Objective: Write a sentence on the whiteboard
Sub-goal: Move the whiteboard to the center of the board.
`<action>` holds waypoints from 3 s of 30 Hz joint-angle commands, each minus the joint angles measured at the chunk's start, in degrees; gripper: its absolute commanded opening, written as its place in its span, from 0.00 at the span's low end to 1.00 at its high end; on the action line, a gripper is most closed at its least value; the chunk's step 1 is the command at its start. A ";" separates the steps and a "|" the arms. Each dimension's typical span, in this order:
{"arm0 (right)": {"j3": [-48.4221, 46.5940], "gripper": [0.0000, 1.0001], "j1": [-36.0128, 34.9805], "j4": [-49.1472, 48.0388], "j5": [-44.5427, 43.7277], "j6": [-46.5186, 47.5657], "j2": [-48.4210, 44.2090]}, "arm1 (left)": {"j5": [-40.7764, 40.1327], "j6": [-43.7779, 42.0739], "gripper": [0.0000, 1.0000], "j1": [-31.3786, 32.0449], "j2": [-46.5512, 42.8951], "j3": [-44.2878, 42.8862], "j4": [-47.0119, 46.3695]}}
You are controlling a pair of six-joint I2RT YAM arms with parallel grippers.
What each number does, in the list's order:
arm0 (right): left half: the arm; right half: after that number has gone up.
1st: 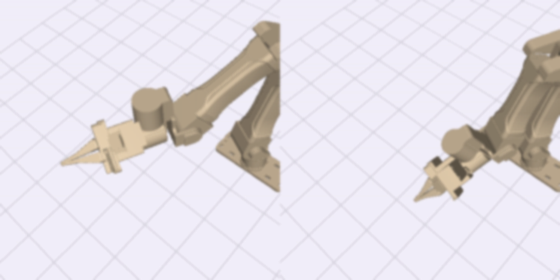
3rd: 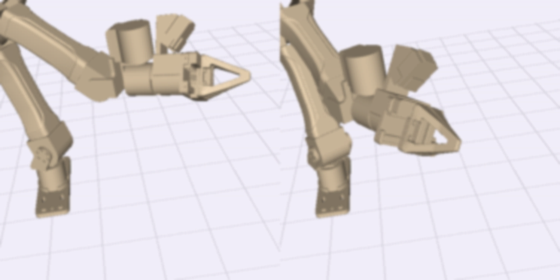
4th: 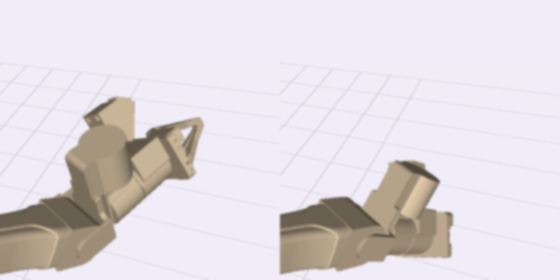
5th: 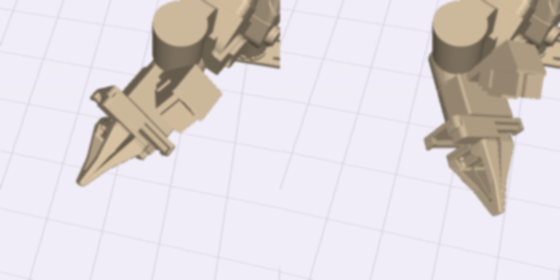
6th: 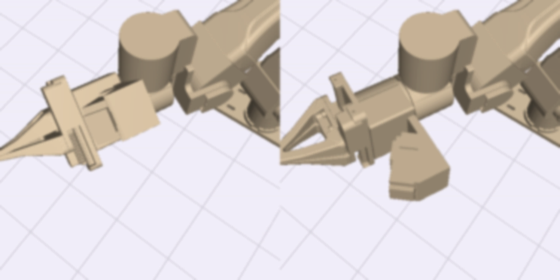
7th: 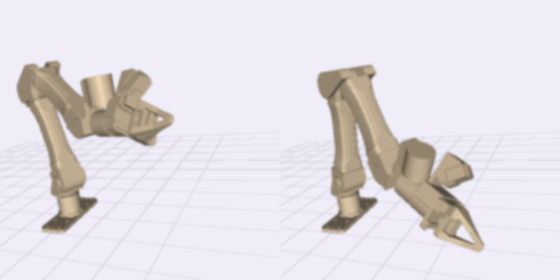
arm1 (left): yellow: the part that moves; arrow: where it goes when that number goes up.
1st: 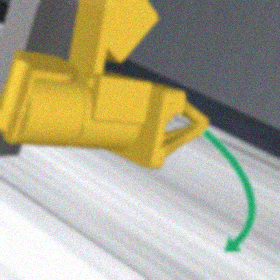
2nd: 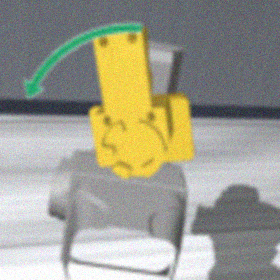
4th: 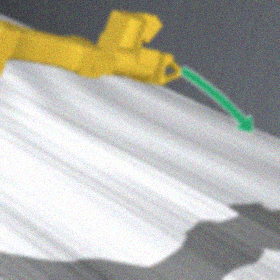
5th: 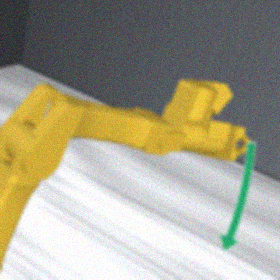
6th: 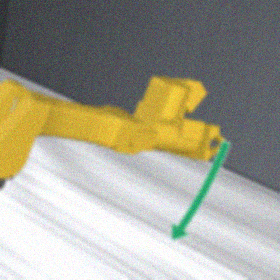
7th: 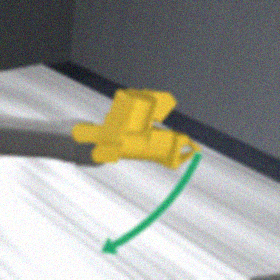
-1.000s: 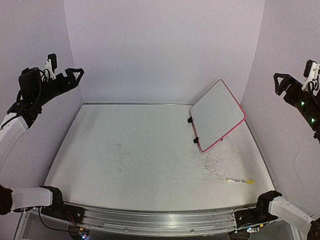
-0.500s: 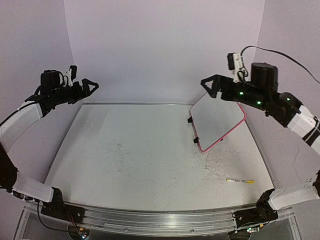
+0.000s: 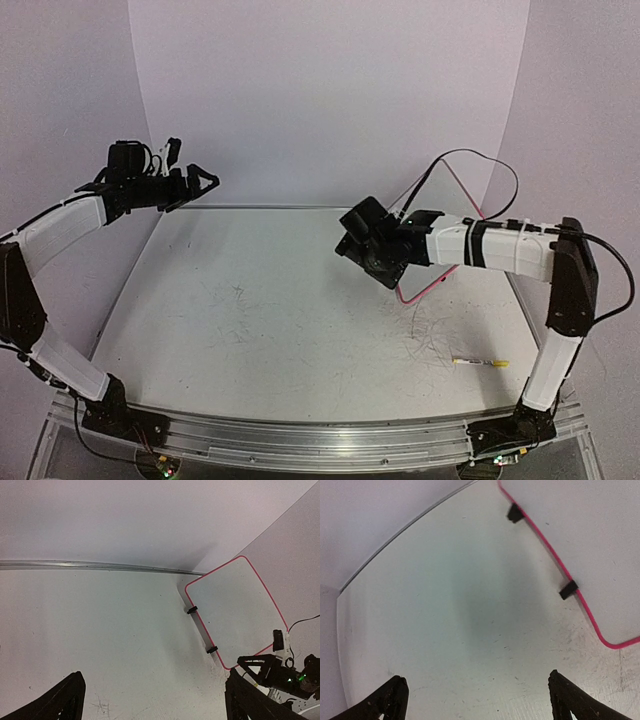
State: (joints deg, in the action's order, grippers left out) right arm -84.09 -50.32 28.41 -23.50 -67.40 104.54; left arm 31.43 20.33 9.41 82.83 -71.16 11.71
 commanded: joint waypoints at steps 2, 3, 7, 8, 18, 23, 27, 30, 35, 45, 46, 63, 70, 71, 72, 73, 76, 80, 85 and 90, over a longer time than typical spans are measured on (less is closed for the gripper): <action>-9.90 0.98 0.81 17.19 -13.88 -29.13 8.86 | -1.23 -2.18 0.98 0.34 -4.84 2.28 -0.88; -11.49 0.98 1.43 19.12 -13.93 -30.68 11.00 | -1.76 -2.35 0.98 0.44 -5.63 2.76 -0.89; -15.82 0.95 3.96 21.76 -13.02 -32.37 17.08 | -3.92 -3.31 0.98 0.87 -7.74 4.48 -1.07; -16.83 0.93 4.30 21.91 -13.05 -32.75 18.14 | -4.33 -3.27 0.98 0.90 -8.06 4.60 -1.08; -24.15 0.79 6.52 26.78 -12.37 -38.16 26.89 | -3.93 -2.84 0.98 0.90 -9.68 4.97 -1.43; -25.58 0.72 6.92 27.85 -13.47 -38.94 28.75 | -3.70 -2.64 0.98 0.91 -10.09 5.27 -1.75; -27.15 0.70 7.56 28.07 -12.31 -39.75 30.79 | -3.40 -2.42 0.97 0.95 -9.97 5.49 -2.00; -27.90 0.67 7.88 28.14 -12.77 -40.20 31.80 | -3.47 -2.47 0.97 0.92 -9.89 5.67 -2.15; -27.67 0.61 9.04 28.00 -11.96 -39.90 32.69 | -3.44 -2.43 0.97 0.92 -9.53 5.82 -2.31; -22.78 0.53 10.79 22.91 -11.78 -35.15 31.09 | -3.41 -2.56 0.97 0.89 -9.12 6.12 -2.58; -22.10 0.51 10.97 22.44 -11.50 -35.10 30.82 | -3.37 -2.55 0.97 0.88 -9.08 6.11 -2.59; -10.20 0.20 12.05 11.07 -11.21 -17.47 23.61 | -3.22 -2.48 0.97 0.93 -8.39 6.46 -2.89; 0.68 0.04 12.04 0.22 -9.95 -1.80 19.46 | -3.26 -2.48 0.97 0.87 -7.84 6.64 -2.99; 2.14 0.01 12.02 -1.25 -9.50 -0.20 18.87 | -3.27 -2.48 0.97 0.89 -7.68 6.65 -3.00; 4.09 0.00 11.96 -3.21 -8.96 1.39 18.21 | -3.29 -2.48 0.97 0.90 -7.52 6.67 -2.98; 5.48 0.00 11.87 -4.81 -8.49 3.10 17.33 | -3.35 -2.48 0.97 0.88 -7.31 6.72 -2.96; 10.57 0.00 10.87 -11.03 -7.47 8.46 14.75 | -3.39 -2.54 0.97 0.91 -6.77 6.79 -3.04; 16.78 0.00 9.39 -21.53 -4.08 19.88 10.88 | -3.28 -2.59 0.97 0.90 -6.01 6.91 -3.10; 26.24 0.00 7.47 -39.17 6.36 41.32 6.38 | -3.85 -3.00 0.97 0.94 -5.83 7.20 -3.24; 33.64 0.00 5.74 -49.21 16.58 56.58 2.49 | -5.69 -3.73 0.97 0.90 -5.71 7.49 -3.28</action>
State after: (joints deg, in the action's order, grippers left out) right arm -54.71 -40.54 -7.86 -22.65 -31.73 111.25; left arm 27.69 17.87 10.20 77.11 -63.94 10.90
